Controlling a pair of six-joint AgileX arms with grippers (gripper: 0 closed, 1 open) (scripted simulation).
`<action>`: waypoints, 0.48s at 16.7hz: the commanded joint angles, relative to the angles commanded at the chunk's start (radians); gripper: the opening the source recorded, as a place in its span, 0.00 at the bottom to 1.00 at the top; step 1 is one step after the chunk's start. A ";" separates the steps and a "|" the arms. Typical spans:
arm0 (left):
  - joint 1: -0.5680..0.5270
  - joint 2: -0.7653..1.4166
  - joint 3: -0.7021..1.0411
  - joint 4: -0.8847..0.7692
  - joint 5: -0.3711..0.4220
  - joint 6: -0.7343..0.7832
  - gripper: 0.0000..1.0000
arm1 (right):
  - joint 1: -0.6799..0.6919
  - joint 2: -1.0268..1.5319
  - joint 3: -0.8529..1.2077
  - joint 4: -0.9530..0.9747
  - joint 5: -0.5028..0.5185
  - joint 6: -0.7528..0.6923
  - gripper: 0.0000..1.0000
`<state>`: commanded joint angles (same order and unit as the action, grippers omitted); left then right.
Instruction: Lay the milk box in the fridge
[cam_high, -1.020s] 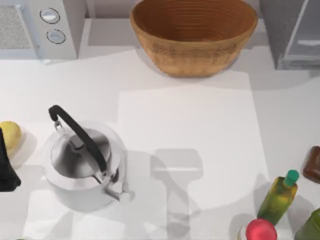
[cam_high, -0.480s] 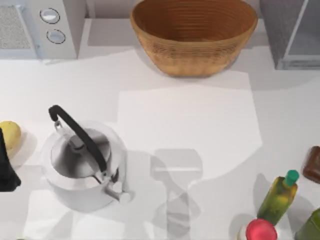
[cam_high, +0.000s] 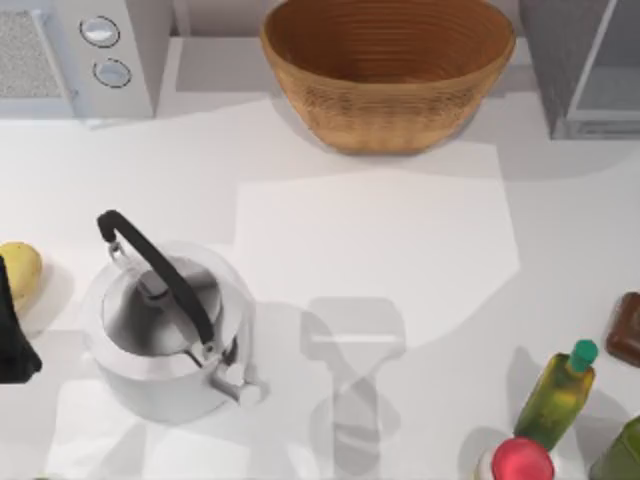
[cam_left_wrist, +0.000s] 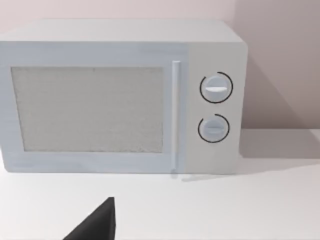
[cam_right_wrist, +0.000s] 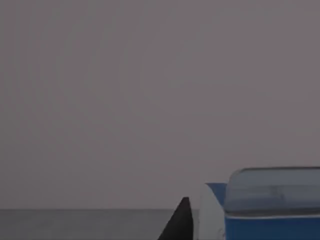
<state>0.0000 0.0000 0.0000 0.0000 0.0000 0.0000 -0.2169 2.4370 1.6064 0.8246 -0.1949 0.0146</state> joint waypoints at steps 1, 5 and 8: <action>0.000 0.000 0.000 0.000 0.000 0.000 1.00 | 0.000 0.000 0.000 0.000 0.000 0.000 0.00; 0.000 0.000 0.000 0.000 0.000 0.000 1.00 | 0.000 0.000 0.000 0.000 0.000 0.000 0.30; 0.000 0.000 0.000 0.000 0.000 0.000 1.00 | 0.000 0.000 0.000 0.000 0.000 0.000 0.53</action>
<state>0.0000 0.0000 0.0000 0.0000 0.0000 0.0000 -0.2169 2.4370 1.6064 0.8246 -0.1949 0.0146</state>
